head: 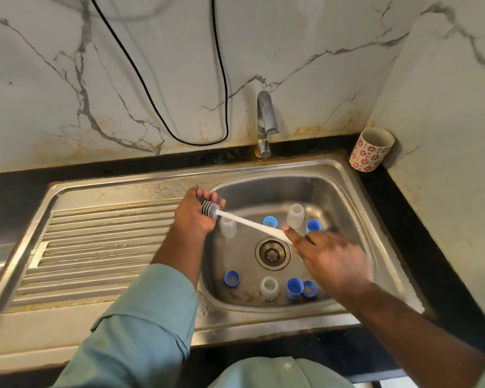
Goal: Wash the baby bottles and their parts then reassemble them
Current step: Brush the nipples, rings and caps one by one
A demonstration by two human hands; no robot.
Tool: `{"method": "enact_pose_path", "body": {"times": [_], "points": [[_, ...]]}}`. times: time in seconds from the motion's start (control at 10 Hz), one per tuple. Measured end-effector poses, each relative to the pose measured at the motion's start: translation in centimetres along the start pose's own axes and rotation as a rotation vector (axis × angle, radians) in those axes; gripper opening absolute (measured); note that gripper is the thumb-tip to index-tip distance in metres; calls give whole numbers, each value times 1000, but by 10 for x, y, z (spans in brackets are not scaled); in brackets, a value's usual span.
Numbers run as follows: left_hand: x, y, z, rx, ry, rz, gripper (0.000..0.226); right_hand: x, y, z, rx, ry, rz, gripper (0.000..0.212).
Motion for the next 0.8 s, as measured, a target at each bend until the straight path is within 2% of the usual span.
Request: {"method": "enact_pose_path", "body": {"times": [0.1,0.2,0.3,0.4,0.5,0.6,0.7,0.8], "points": [[-1,0,4,3,-56,19,43,-1,5,7,148,-304,124,44],[-2,2,3,-8,-86,127,40,-13,6,12,504,-1364,557,28],[-4,5,11,121,-173,49,29,-20,5,2,265,-636,315,40],[-2,6,7,185,-93,-26,29,-18,-7,6,48,58,112,75],[-2,6,-8,34,-4,54,31,-17,5,17,263,-651,214,30],[-6,13,-8,41,-80,110,17,-26,13,23,484,-1328,413,19],[-8,15,-8,73,-42,205,38,-36,16,17,550,-1555,558,30],[-11,15,-13,307,-419,121,12,-45,18,18,536,-1448,574,21]]}}
Point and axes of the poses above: each hand's wrist, its own y-axis away from the middle knuckle, its own x-axis out of the palm, z = x × y, the point moved 2 cm from there along -y, towards the middle knuckle, and after that the axes turned 3 degrees about -z, right-handed, at the moved point
